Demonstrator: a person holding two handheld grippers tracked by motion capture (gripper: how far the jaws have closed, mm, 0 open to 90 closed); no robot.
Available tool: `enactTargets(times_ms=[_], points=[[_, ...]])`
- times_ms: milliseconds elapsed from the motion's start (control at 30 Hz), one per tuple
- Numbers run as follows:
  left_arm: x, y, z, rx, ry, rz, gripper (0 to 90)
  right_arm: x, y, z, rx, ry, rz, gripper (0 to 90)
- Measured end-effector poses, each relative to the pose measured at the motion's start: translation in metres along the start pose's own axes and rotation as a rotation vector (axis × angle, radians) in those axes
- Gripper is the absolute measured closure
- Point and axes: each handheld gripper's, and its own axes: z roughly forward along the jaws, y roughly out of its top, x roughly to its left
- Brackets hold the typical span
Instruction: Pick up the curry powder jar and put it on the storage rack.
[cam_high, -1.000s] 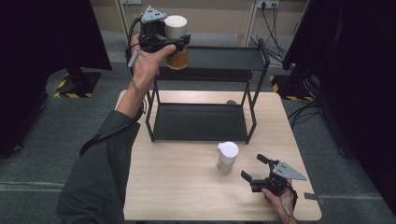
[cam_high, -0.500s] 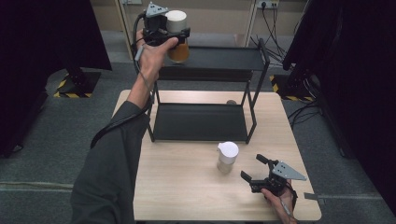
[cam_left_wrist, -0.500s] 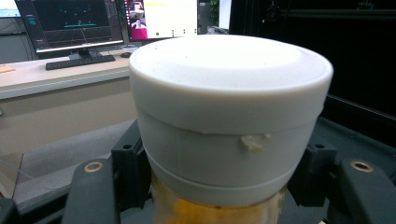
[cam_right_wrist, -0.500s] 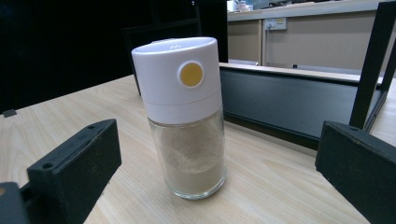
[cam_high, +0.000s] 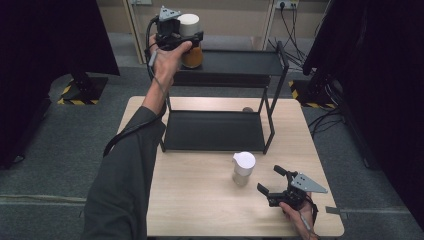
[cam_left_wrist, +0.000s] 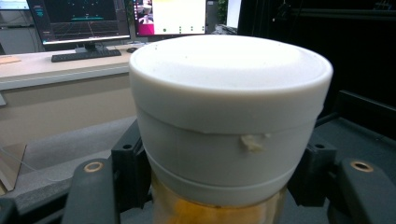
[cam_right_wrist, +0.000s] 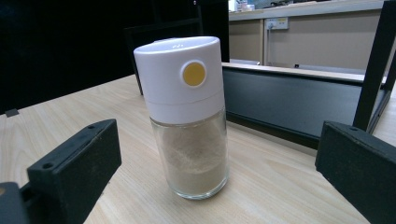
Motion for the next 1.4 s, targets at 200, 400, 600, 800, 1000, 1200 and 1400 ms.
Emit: enactTargets(times_ms=[200, 400, 600, 800, 1000, 1200, 1400], points=[[-0.003, -0.001, 0.001, -0.005, 0.003, 0.017, 35.5, 0.000, 0.000, 0.000, 0.000, 0.000, 0.001, 0.7], [-0.004, -0.003, 0.001, -0.011, 0.008, 0.013, 35.3, 0.000, 0.000, 0.000, 0.002, 0.001, -0.001, 0.7], [-0.009, -0.003, 0.000, -0.012, 0.030, -0.019, 25.5, 0.000, 0.000, 0.000, -0.001, 0.002, 0.000, 0.6], [-0.016, 0.003, -0.002, 0.021, 0.044, -0.024, 9.0, 0.001, 0.000, 0.000, 0.000, 0.001, -0.002, 0.6], [-0.023, -0.001, -0.011, -0.003, 0.059, -0.040, 2.2, 0.001, 0.000, 0.000, 0.002, 0.002, -0.001, 0.7], [-0.022, -0.007, -0.019, -0.008, 0.037, -0.063, 1.0, 0.001, 0.000, 0.000, 0.004, 0.002, -0.001, 0.7], [-0.023, -0.013, -0.029, -0.019, 0.008, -0.058, 0.7, 0.001, 0.000, 0.000, 0.004, 0.001, 0.000, 0.7]])
